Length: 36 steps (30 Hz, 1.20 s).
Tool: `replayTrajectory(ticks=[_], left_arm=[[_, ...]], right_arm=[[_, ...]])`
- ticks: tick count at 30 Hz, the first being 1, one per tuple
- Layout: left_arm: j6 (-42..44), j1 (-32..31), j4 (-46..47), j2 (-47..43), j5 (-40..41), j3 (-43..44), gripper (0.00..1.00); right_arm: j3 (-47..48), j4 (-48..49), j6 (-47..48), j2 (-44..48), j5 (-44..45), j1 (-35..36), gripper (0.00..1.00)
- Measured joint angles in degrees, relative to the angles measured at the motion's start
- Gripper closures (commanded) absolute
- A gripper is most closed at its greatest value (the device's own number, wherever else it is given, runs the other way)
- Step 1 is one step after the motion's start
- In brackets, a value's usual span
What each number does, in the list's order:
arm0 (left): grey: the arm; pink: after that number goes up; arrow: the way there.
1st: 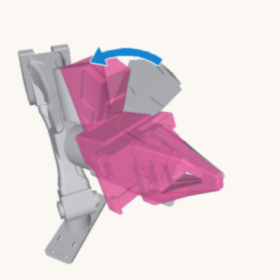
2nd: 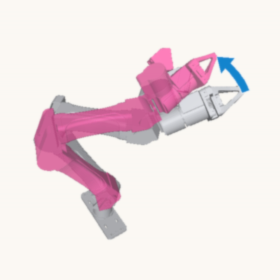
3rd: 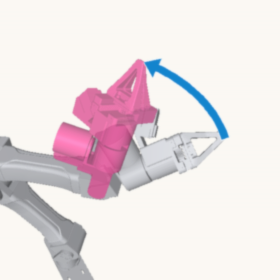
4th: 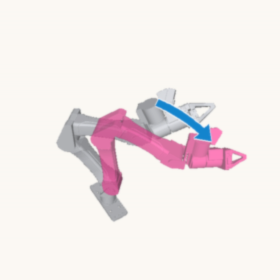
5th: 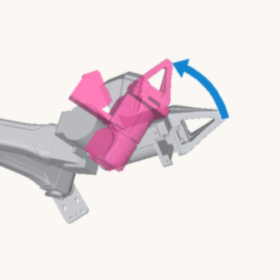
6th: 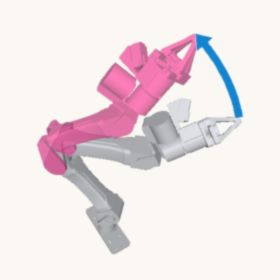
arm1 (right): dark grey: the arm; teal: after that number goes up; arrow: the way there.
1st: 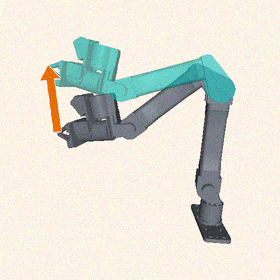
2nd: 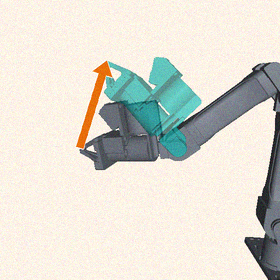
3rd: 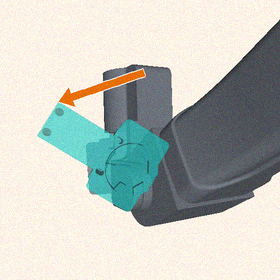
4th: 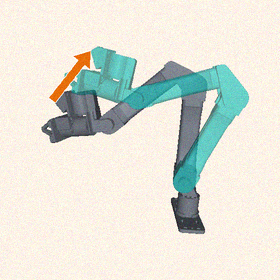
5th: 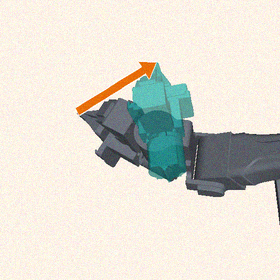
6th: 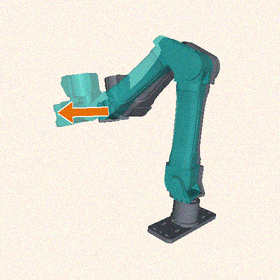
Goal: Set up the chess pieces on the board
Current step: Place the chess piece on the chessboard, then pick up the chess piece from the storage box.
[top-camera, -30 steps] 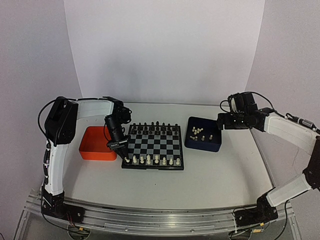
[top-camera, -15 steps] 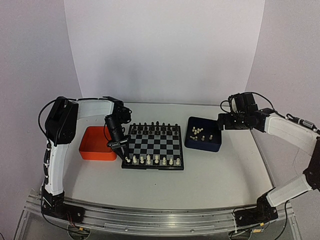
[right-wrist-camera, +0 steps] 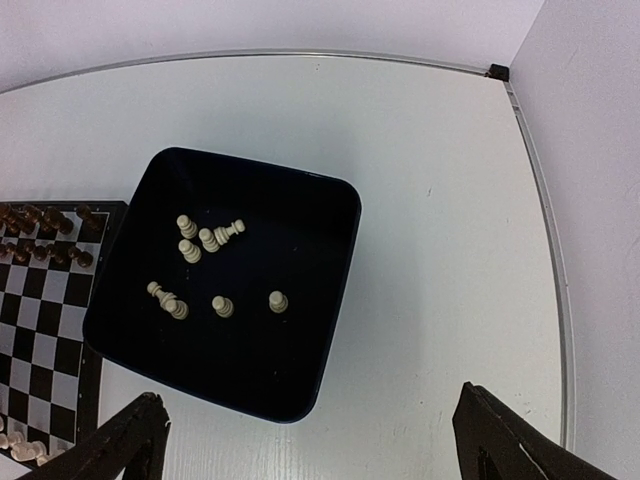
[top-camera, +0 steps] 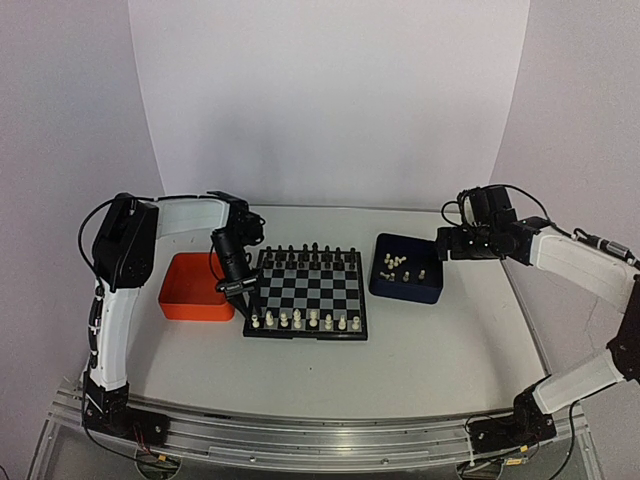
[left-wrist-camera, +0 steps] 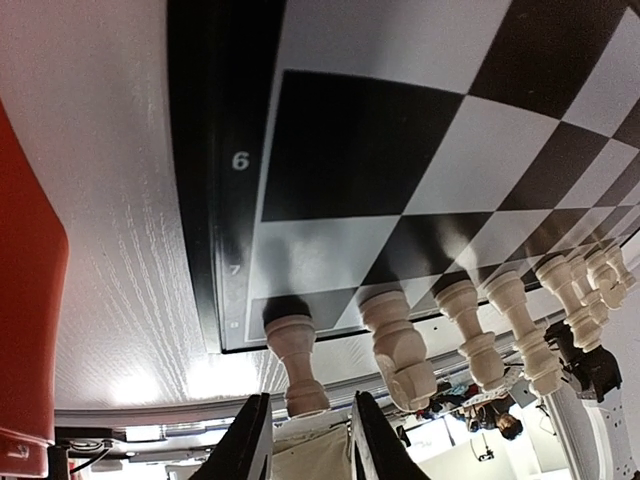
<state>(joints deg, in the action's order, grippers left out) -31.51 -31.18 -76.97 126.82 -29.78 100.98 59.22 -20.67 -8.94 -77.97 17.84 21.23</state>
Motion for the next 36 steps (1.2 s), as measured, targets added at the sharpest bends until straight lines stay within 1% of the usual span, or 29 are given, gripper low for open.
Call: replayTrajectory(ticks=[3,6,8,12,14,15,18,20,23,25,29,31,36], left_arm=[[-0.16,0.00,-0.05,0.09,0.62,1.57,0.66],[-0.89,0.01,0.07,0.00,1.92,3.86,0.61],[-1.68,0.08,0.09,-0.60,3.13,4.85,0.54],[-3.84,0.64,-0.17,-4.12,7.39,6.36,0.37],[-5.31,1.12,-0.29,-6.39,10.41,8.94,0.05],[-5.50,1.25,-0.37,-7.26,11.87,10.45,0.02],[-6.47,1.54,1.07,-11.35,17.85,15.86,0.00],[-6.44,1.70,3.73,-15.84,21.14,16.00,0.00],[-5.81,1.73,10.42,-23.04,24.90,13.14,0.00],[-5.77,1.71,16.77,-27.50,28.32,9.26,0.00],[-5.02,1.62,33.50,-35.39,35.21,-4.96,0.00],[-4.29,1.62,41.31,-37.49,37.96,-11.73,0.00],[-1.36,1.62,57.72,-39.35,42.56,-24.32,0.00]], right_arm=[[0.00,0.00,0.02,0.00,-0.02,0.00,0.03],[0.00,0.00,0.02,0.00,-0.03,0.00,0.03],[0.00,0.00,0.02,0.04,-0.04,0.00,0.03],[0.00,-0.01,0.02,0.43,-0.07,0.00,0.02],[0.00,0.00,0.11,0.73,-0.08,0.00,0.02],[0.00,0.00,0.13,0.86,-0.08,0.00,0.02],[0.00,0.00,0.15,0.94,-0.35,0.00,0.02],[0.01,0.00,0.11,0.92,-0.98,0.00,0.02],[0.48,-0.43,-0.32,0.23,-2.71,0.00,0.02],[1.96,-1.65,-0.99,-1.45,-4.33,0.00,0.02],[8.20,-5.77,-2.34,-7.79,-7.38,0.00,0.02],[12.11,-8.07,-3.27,-11.81,-8.02,0.00,0.02],[19.23,-12.51,-5.52,-20.23,-8.73,0.00,0.11]])
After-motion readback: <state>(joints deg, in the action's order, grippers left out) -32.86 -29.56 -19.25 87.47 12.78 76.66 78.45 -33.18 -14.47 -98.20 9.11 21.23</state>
